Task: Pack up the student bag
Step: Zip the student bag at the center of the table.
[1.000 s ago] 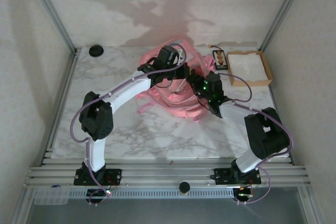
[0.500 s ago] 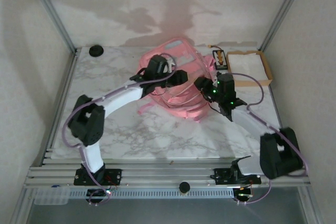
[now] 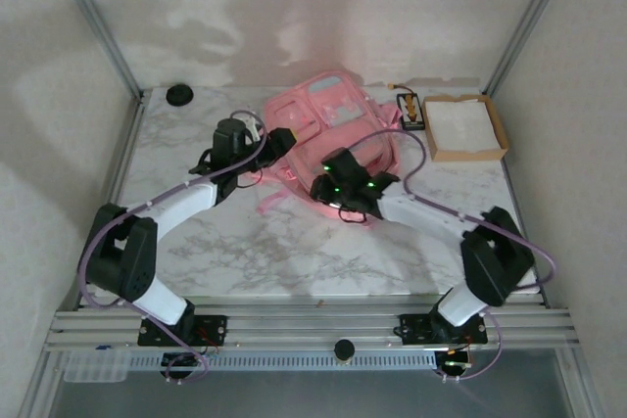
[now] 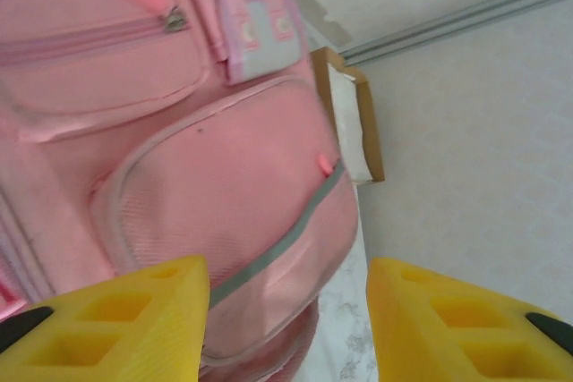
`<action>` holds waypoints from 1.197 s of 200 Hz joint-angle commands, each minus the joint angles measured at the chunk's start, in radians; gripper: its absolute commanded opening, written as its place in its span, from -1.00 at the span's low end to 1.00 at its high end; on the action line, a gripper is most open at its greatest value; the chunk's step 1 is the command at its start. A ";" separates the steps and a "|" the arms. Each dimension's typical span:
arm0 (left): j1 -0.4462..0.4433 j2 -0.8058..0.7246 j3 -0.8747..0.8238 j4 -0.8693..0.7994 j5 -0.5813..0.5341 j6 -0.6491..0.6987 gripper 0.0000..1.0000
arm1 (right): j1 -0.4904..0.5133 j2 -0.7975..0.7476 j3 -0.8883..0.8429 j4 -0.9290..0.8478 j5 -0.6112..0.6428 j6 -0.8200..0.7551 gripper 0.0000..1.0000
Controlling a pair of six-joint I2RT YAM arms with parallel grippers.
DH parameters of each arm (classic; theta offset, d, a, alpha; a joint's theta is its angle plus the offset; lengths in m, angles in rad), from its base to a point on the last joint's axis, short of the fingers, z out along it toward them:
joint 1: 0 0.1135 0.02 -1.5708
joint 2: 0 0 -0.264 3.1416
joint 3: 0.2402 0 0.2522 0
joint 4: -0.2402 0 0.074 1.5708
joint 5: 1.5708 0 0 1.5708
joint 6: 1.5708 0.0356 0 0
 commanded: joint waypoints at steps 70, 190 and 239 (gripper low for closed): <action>0.006 0.024 -0.039 0.074 -0.006 0.015 -0.03 | 0.021 0.239 0.168 -0.040 0.156 0.081 -0.28; 0.007 0.020 -0.048 0.033 -0.035 0.034 0.02 | -0.023 0.313 0.166 0.176 0.183 0.066 -0.76; 0.011 0.024 -0.070 0.077 -0.039 -0.057 0.04 | -0.032 0.239 0.157 0.140 0.107 -0.003 -0.96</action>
